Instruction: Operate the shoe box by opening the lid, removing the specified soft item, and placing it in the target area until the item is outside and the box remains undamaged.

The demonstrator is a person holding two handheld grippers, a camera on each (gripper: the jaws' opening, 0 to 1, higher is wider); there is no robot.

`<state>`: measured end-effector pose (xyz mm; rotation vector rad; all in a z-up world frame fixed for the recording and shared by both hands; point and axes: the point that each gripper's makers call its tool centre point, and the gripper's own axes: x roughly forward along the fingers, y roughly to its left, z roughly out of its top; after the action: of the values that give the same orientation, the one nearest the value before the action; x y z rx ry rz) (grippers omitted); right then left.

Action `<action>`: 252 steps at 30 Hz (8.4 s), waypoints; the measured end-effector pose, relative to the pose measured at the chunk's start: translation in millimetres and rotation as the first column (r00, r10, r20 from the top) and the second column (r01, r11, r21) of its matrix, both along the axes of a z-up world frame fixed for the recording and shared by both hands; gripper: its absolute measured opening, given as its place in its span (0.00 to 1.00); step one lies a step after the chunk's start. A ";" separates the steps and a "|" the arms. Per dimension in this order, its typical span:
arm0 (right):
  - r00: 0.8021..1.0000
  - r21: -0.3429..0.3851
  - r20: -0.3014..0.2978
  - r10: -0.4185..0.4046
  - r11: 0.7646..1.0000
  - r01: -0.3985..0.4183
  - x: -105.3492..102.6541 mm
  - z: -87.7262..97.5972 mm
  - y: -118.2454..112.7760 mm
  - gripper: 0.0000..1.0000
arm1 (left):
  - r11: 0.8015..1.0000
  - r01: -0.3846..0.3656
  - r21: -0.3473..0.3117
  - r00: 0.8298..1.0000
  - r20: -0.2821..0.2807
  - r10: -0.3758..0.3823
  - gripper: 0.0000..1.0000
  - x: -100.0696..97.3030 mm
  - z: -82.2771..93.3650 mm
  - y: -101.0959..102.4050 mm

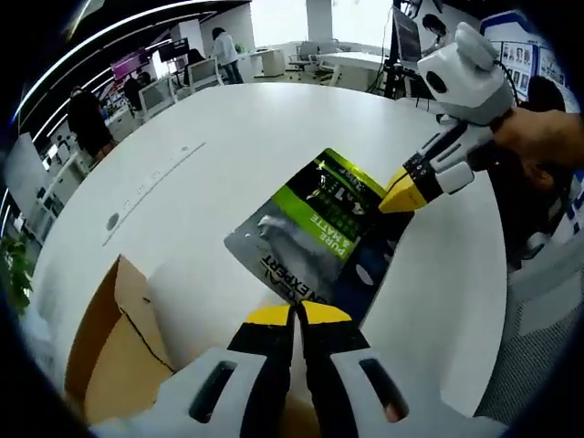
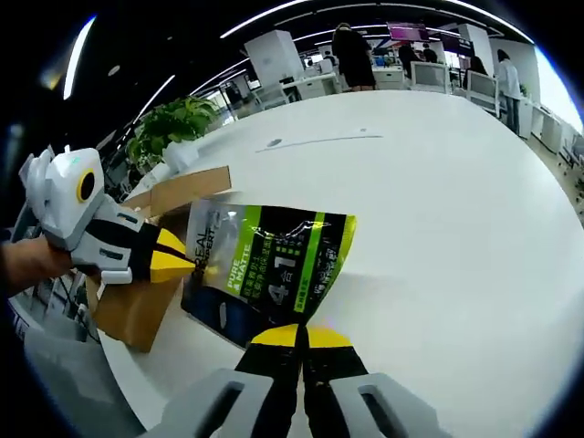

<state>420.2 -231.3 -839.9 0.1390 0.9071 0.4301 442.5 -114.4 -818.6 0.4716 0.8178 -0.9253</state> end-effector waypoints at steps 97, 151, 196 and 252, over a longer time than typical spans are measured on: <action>0.999 -0.082 0.000 -0.054 0.995 0.054 25.1 -13.7 39.4 0.00 | 0.843 -0.459 -0.281 0.870 0.052 0.491 0.20 -31.8 97.1 244.1; 0.943 -0.094 0.240 0.231 0.972 -0.214 -2.8 101.7 132.2 0.21 | 0.713 -0.685 -0.150 0.722 -0.013 0.691 0.06 -98.4 47.6 359.7; 0.862 -0.032 0.155 0.482 0.875 -0.484 -19.0 66.9 298.3 0.21 | 0.633 -0.756 -0.167 0.647 -0.038 0.762 0.03 -99.2 46.6 363.6; 0.933 0.211 0.076 0.352 0.909 -0.360 -9.9 80.6 348.8 0.00 | 0.626 -0.764 -0.157 0.635 -0.006 0.773 0.03 -97.4 45.8 361.9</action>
<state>410.3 117.5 -759.2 0.1695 0.8481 0.8748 345.1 247.5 -772.8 -0.0176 0.7802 -0.1470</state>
